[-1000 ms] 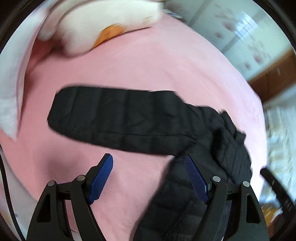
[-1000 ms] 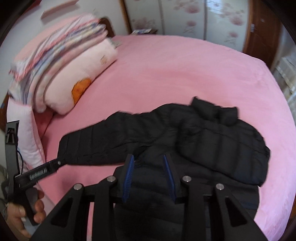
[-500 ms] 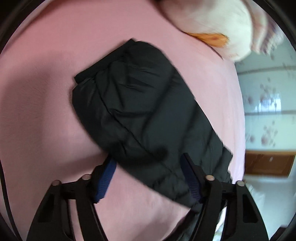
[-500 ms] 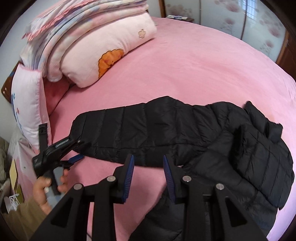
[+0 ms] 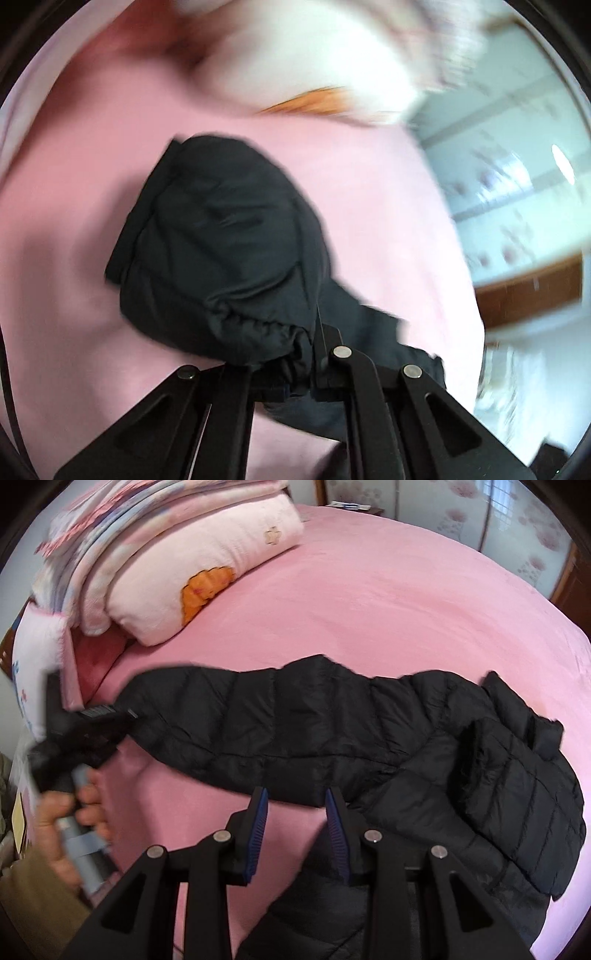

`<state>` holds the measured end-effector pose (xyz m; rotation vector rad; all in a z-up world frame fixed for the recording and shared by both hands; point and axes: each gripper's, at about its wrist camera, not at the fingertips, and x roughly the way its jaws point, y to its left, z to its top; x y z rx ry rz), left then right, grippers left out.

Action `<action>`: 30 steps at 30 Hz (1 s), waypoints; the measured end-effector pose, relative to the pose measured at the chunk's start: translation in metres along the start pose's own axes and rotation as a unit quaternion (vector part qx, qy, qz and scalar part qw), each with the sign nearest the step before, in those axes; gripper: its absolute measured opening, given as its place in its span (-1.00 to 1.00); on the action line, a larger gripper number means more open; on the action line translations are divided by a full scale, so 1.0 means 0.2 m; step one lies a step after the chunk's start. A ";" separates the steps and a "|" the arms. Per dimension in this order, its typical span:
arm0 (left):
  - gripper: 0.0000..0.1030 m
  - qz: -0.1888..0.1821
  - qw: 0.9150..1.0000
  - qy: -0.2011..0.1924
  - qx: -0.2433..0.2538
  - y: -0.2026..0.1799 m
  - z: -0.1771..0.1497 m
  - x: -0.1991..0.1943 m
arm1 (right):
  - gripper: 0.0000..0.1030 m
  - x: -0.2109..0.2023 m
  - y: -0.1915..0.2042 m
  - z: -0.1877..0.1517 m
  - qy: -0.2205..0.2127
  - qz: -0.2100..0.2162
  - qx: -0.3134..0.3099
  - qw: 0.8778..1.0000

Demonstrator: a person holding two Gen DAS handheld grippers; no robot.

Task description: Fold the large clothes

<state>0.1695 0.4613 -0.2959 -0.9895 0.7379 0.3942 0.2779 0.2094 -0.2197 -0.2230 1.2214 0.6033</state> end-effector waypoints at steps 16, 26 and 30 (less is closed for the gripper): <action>-0.89 -0.114 0.899 0.141 0.398 -1.59 -1.14 0.52 | -0.36 -0.34 -1.09 -0.38 -0.051 -0.113 0.220 0.968; 0.16 -0.043 0.860 0.233 0.451 -1.54 -1.72 0.72 | -0.36 -0.34 -1.58 -0.73 -0.032 -0.103 0.310 0.945; 0.47 -0.044 0.869 0.232 0.435 -1.51 -1.68 0.64 | -0.36 -0.32 -1.61 -0.74 -0.036 -0.079 0.303 0.949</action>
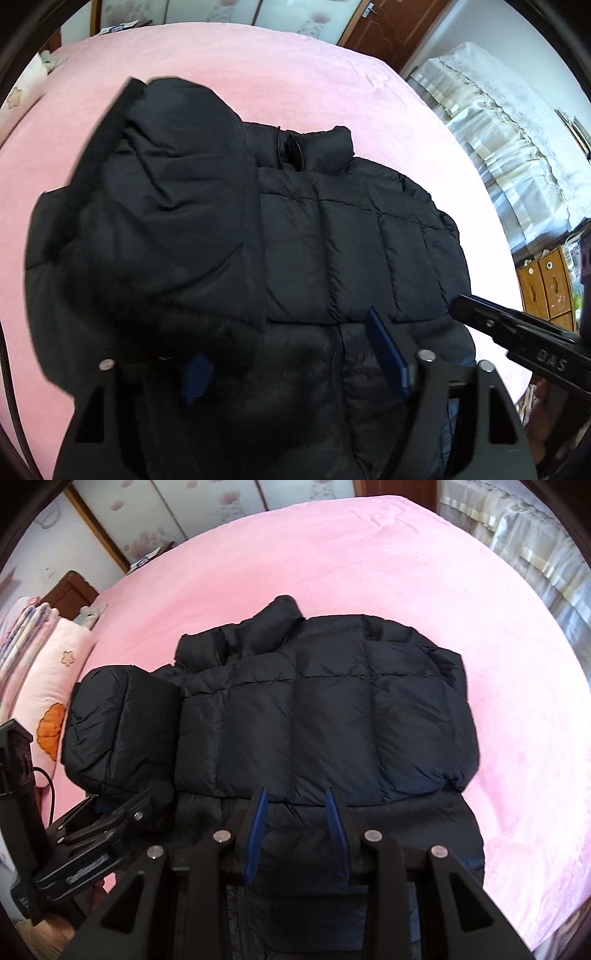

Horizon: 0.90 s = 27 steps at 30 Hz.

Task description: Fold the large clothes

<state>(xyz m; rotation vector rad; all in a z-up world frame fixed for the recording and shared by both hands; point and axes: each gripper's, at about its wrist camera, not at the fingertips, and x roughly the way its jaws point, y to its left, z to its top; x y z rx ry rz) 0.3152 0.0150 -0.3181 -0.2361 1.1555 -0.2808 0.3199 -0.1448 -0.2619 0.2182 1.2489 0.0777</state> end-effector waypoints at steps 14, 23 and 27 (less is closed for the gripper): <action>0.47 -0.036 0.992 -0.049 0.114 -0.34 0.15 -0.14 | -0.36 -0.13 -0.04 -0.01 -0.042 0.001 -0.012 0.999; 0.47 0.034 0.996 -0.073 0.030 0.00 0.03 -0.32 | -0.36 -0.07 -0.02 0.04 -0.034 0.036 -0.016 0.999; 0.47 0.078 0.994 -0.038 -0.061 0.36 -0.09 -0.32 | -0.36 0.04 -0.02 0.12 -0.031 0.044 -0.008 0.999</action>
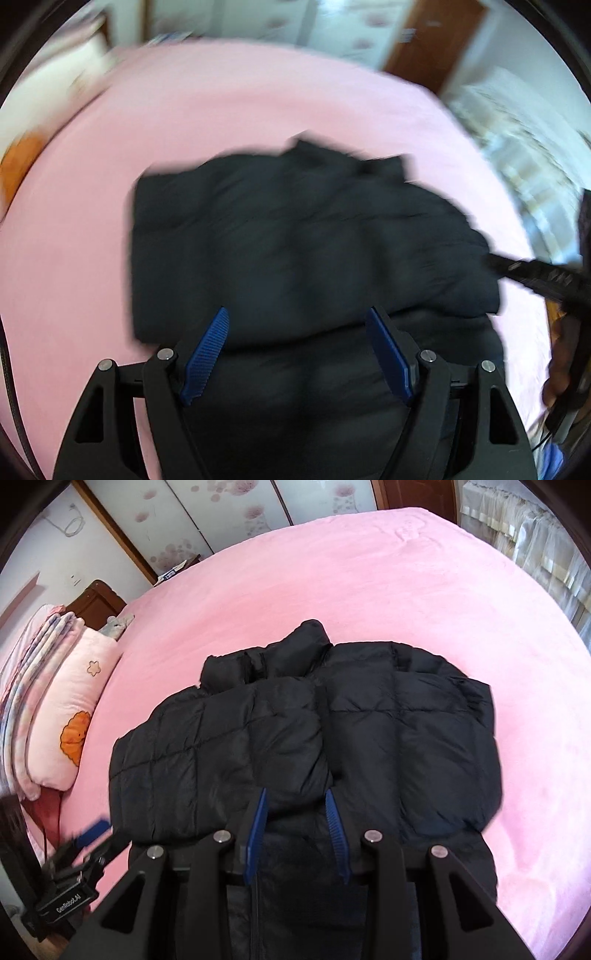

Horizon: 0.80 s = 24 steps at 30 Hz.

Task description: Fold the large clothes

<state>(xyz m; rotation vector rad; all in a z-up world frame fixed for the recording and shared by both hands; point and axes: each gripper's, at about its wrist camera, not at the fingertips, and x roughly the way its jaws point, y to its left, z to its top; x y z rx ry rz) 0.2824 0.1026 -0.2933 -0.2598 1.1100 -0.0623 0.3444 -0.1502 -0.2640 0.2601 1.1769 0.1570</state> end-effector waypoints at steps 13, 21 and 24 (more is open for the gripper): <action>0.47 0.083 0.990 0.035 -0.109 0.43 -0.12 0.29 | -0.36 0.44 -0.13 0.20 0.075 0.043 0.043 0.995; 0.38 0.060 0.982 -0.007 -0.181 0.48 -0.02 0.26 | -0.95 0.18 0.01 0.21 -0.013 0.055 -0.022 0.998; 0.38 0.037 0.988 -0.009 -0.150 0.41 0.00 0.26 | -0.95 -0.02 -0.04 0.19 -0.070 0.031 -0.024 0.997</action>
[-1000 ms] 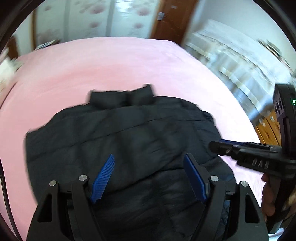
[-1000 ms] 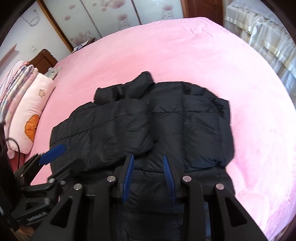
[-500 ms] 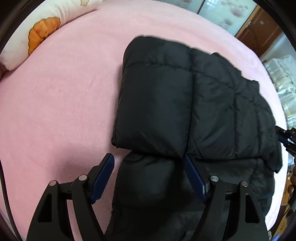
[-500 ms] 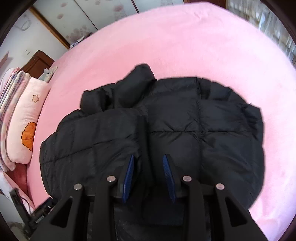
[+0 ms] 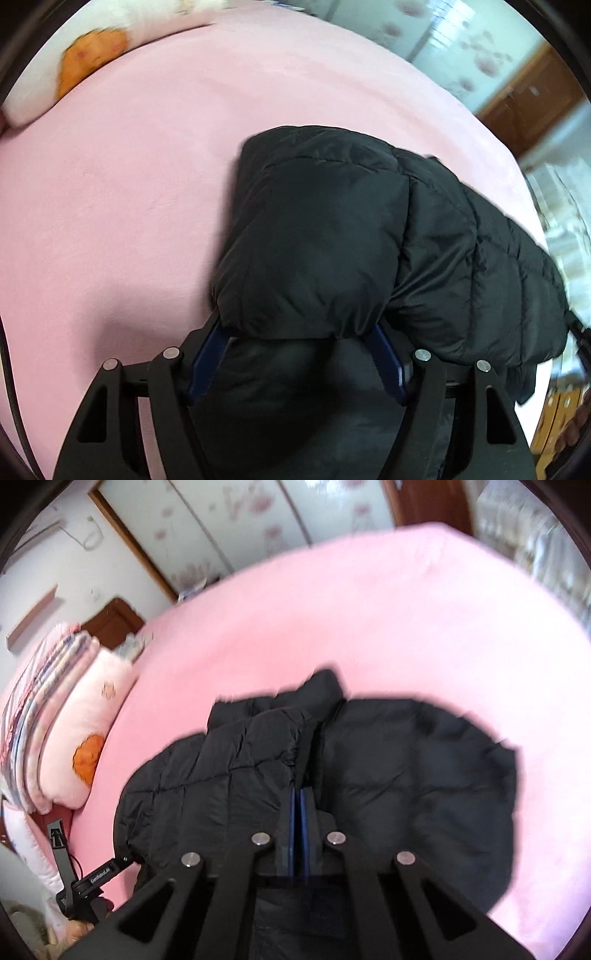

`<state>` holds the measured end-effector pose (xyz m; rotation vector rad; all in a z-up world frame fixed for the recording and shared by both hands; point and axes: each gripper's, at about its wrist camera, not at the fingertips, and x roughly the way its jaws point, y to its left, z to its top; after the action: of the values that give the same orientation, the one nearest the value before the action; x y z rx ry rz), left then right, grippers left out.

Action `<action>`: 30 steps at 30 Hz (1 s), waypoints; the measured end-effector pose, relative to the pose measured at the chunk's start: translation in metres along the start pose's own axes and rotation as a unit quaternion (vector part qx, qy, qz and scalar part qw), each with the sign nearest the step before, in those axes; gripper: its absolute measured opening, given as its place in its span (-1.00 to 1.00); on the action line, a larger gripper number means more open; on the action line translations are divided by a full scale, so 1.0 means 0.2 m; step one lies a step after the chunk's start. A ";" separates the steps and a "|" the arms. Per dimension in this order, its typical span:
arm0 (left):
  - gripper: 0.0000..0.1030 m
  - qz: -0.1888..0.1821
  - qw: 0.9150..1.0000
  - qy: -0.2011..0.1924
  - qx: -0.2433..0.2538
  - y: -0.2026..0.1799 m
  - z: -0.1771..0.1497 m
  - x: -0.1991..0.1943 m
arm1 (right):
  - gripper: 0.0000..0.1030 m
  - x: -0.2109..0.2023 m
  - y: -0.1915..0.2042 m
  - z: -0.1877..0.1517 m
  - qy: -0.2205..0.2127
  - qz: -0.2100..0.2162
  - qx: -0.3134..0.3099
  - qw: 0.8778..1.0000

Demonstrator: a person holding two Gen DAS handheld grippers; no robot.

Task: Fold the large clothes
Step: 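Grasp the jacket edge with the right gripper and fold it over the body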

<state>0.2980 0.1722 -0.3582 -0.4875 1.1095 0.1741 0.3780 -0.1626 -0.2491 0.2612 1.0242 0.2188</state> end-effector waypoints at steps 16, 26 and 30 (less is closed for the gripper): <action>0.46 -0.023 0.996 0.060 0.053 0.02 0.03 0.11 | -0.95 0.09 -0.25 -0.28 0.033 -0.142 0.056 0.988; 0.47 -0.039 0.996 0.051 0.059 0.23 0.14 -0.04 | -0.95 0.09 -0.27 -0.27 0.034 -0.183 0.036 0.982; 0.47 -0.011 0.998 0.045 0.035 0.30 0.16 -0.10 | -0.92 0.09 -0.28 -0.27 0.035 -0.199 0.021 0.979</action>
<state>0.2937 0.2426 -0.3466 -0.4475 1.1932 0.0940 0.3438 -0.2048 -0.3073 0.0834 1.1301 -0.1579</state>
